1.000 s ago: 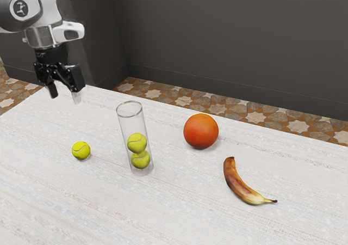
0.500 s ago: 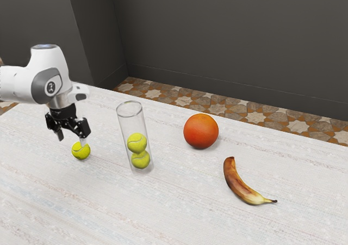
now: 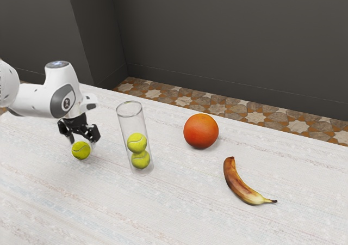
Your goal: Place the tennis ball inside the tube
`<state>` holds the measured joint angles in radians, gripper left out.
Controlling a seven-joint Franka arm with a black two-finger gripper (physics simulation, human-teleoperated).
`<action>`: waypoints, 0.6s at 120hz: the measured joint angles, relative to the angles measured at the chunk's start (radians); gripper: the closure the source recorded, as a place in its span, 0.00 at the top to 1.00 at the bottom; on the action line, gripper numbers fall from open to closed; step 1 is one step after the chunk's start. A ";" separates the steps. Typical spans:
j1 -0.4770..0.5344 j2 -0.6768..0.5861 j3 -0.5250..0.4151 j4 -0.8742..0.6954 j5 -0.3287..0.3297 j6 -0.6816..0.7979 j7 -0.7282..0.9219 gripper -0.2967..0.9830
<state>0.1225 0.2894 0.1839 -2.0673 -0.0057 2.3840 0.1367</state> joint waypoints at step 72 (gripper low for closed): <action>0.048 0.116 -0.007 0.050 -0.010 0.024 0.008 0.60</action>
<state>0.1702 0.4059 0.1767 -2.0176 -0.0159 2.4078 0.1443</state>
